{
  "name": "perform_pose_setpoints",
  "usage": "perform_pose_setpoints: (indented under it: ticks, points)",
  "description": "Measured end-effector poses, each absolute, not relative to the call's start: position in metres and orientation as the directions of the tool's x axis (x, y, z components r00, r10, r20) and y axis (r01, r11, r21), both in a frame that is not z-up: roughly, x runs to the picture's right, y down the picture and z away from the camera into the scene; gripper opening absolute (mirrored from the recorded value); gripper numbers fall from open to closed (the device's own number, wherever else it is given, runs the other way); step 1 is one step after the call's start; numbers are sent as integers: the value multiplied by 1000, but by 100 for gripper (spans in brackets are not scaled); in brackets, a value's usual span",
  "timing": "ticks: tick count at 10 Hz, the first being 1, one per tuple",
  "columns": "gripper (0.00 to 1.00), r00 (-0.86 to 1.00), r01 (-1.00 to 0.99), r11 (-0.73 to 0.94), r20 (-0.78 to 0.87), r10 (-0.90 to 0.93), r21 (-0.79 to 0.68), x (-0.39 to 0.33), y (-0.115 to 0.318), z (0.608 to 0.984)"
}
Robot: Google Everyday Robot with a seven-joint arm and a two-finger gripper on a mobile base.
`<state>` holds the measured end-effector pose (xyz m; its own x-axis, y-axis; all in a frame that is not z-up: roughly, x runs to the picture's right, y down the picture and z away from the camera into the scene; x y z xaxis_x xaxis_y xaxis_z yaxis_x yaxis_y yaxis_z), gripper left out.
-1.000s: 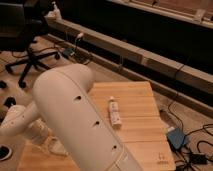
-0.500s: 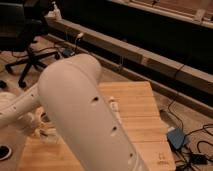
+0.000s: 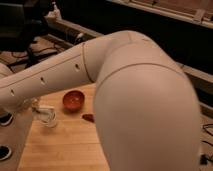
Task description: Place the white sponge in the ceramic bowl
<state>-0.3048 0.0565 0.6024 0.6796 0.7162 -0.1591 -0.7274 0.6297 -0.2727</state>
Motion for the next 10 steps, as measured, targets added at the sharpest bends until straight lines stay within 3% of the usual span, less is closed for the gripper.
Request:
perform_pose_setpoints:
  ticks: [2,6,10]
  points:
    - [0,594,-796,568,-87,800,-209,-285,5,605]
    - [0,455,-881,452,8,890,-139,-264,-76,647]
    - [0,359,-925,348,-50,932,-153,-249,-102,708]
